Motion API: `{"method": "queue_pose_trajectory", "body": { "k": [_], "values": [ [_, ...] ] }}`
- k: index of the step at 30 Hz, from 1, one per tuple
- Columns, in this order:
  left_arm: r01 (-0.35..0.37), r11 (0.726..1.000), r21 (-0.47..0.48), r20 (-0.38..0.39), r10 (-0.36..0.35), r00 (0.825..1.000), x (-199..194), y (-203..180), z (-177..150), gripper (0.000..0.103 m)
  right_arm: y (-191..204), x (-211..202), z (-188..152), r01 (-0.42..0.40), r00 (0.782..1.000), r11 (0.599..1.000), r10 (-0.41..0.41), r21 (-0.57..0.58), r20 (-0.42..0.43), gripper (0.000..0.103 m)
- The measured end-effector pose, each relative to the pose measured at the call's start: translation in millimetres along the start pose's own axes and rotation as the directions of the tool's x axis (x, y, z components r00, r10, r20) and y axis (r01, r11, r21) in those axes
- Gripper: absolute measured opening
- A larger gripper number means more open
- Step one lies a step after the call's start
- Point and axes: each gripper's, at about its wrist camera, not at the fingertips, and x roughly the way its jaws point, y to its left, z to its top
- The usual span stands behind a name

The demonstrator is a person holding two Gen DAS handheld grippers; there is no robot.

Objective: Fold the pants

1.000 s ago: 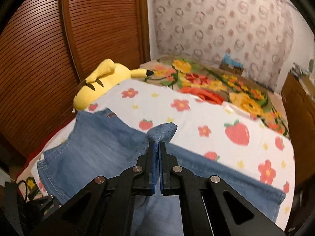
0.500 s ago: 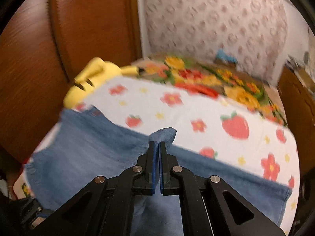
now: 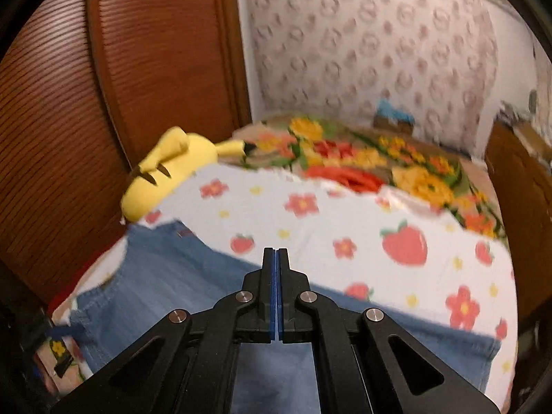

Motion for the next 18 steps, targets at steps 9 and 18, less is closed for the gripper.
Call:
{"method": "queue_pose_trajectory", "body": {
  "k": [9,18],
  "values": [
    [-0.096,0.995,-0.02,0.005,0.096,0.995,12,48,30,0.071,-29,46,-9,0.032,0.985,0.997,-0.019,0.075,-0.173,0.042],
    [-0.05,0.998,-0.034,-0.008,0.05,0.999,14,36,13,0.071,-20,61,1,-0.003,0.981,0.998,0.015,0.061,-0.194,0.004]
  ]
}}
